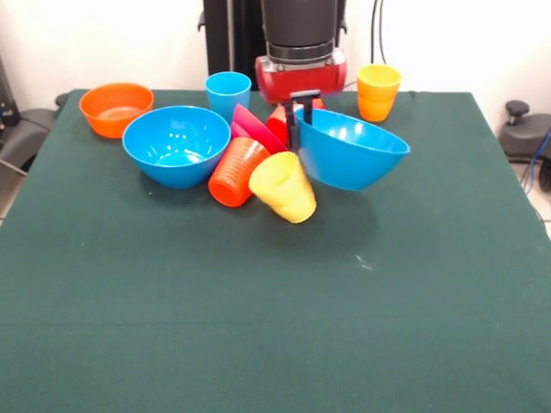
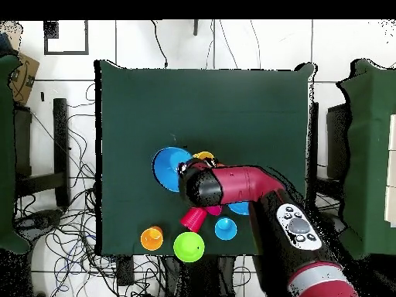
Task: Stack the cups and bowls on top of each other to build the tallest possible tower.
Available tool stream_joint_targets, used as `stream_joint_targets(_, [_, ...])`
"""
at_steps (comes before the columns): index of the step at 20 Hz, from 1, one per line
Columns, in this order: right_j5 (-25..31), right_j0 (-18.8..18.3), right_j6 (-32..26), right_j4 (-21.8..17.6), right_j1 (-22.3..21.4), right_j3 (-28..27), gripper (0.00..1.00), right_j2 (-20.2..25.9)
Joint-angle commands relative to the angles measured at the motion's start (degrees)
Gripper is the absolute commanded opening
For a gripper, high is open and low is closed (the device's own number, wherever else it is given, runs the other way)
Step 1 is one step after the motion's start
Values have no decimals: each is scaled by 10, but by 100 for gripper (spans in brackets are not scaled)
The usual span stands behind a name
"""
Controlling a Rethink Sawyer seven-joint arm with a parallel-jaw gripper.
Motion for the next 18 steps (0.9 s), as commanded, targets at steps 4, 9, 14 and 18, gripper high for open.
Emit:
stream_joint_targets(4, [118, -32, -104, -21, -20, 35, 0, 113])
stream_joint_targets(9, [105, -32, -74, -34, -15, 36, 0, 120])
stream_joint_targets(14, [110, -35, -66, -34, -17, 40, 0, 126])
stream_joint_targets(18, [122, -46, -69, -26, -18, 40, 0, 141])
